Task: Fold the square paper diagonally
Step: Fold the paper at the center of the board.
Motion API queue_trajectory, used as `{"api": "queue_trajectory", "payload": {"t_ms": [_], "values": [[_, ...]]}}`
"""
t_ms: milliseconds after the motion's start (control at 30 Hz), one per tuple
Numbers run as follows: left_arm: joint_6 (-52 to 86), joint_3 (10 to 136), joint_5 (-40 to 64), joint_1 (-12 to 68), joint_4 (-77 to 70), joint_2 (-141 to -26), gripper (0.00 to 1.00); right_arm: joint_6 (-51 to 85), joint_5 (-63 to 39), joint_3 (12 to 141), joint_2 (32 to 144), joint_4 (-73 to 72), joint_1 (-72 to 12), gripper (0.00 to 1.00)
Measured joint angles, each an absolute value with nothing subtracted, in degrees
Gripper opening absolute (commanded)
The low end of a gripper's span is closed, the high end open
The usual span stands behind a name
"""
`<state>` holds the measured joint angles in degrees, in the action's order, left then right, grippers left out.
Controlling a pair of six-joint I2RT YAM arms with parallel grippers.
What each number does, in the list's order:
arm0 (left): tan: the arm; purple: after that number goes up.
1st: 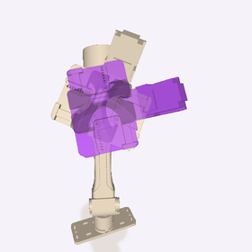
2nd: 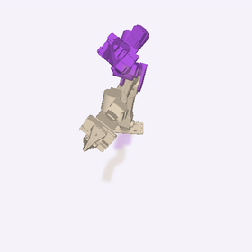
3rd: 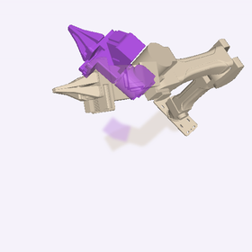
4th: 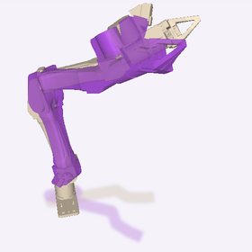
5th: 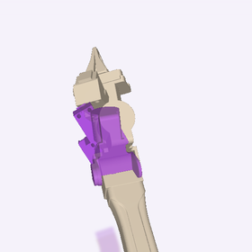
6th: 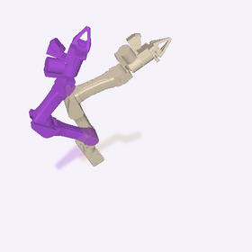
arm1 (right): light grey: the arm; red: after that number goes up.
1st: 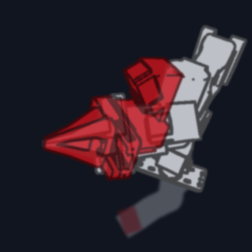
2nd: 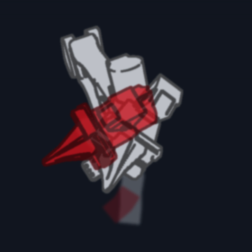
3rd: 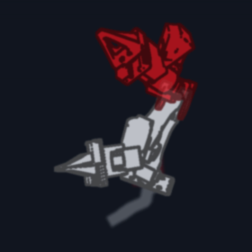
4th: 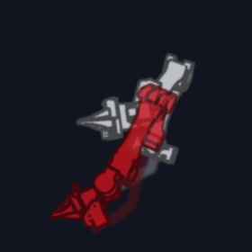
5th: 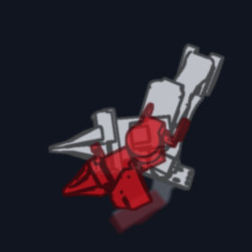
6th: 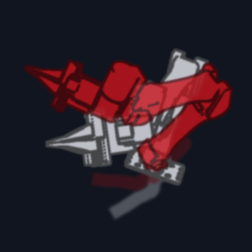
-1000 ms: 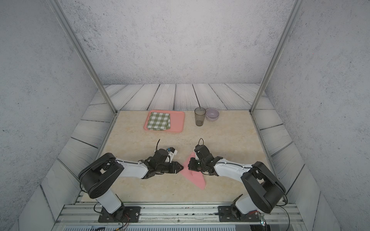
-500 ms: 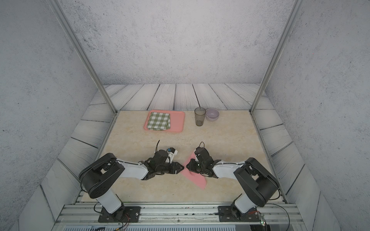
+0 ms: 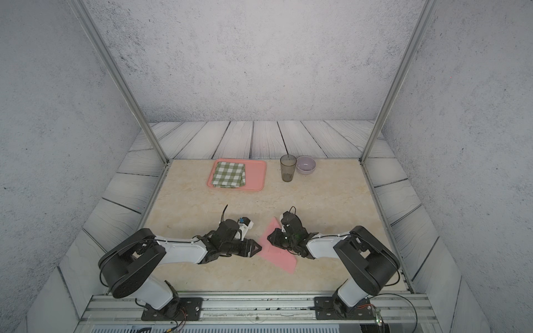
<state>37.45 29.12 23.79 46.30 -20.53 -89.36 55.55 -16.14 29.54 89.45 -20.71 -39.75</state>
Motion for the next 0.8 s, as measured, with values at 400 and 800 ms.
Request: {"api": "queue_trajectory", "payload": {"t_ms": [400,800], "values": [[39.11,28.80,24.47,48.12,-17.76,-87.09,0.59,56.16,-14.74,27.27,89.56,-25.96,-39.75,0.22],[48.18,28.64,25.89,48.99,-25.52,-89.30,0.59,56.14,-14.39,26.65,89.49,-28.16,-39.75,0.22]]}}
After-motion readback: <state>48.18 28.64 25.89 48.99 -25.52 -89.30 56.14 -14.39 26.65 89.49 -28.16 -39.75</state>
